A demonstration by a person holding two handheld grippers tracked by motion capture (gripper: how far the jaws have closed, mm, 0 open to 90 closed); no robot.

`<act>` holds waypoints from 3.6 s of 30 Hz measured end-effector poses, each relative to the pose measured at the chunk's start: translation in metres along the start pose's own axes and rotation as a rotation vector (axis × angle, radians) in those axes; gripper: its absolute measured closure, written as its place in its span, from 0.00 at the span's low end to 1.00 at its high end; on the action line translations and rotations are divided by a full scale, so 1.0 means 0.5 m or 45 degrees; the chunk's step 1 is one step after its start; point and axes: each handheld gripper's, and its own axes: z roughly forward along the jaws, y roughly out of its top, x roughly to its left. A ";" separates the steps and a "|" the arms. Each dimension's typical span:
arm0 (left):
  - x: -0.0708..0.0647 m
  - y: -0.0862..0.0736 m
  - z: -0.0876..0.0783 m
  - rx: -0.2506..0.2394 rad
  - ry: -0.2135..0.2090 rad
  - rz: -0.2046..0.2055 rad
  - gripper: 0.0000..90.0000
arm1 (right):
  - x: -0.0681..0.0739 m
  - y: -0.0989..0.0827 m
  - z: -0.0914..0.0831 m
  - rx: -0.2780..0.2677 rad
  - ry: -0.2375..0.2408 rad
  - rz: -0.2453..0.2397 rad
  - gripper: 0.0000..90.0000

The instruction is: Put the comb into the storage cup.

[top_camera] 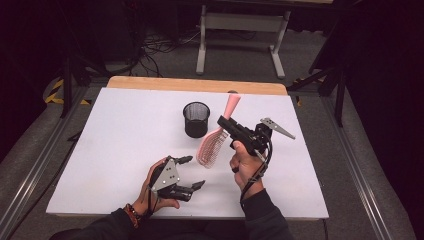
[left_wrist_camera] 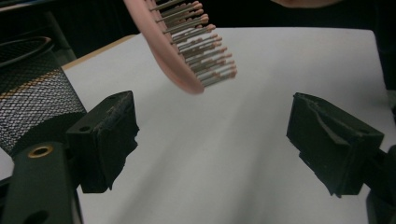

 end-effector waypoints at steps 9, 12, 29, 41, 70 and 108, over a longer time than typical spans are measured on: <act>-0.002 0.014 0.005 -0.108 0.152 -0.022 0.27 | 0.019 -0.028 0.034 -0.035 0.017 0.093 0.77; -0.003 0.018 0.003 -0.159 0.206 -0.031 0.34 | 0.022 -0.032 0.036 -0.066 0.020 0.129 0.77; 0.001 0.036 0.001 -0.284 0.325 -0.017 0.52 | -0.023 -0.071 0.023 -0.266 0.041 0.508 0.77; 0.011 0.039 0.002 -0.256 0.331 -0.045 0.64 | -0.044 -0.093 0.031 -0.263 0.056 0.653 0.77; 0.064 0.101 -0.060 -0.144 0.215 0.042 0.72 | -0.088 -0.096 0.035 -0.044 0.105 0.654 0.40; 0.149 0.276 -0.108 0.043 0.174 0.164 0.72 | -0.115 -0.054 -0.166 0.445 -0.219 -0.445 0.24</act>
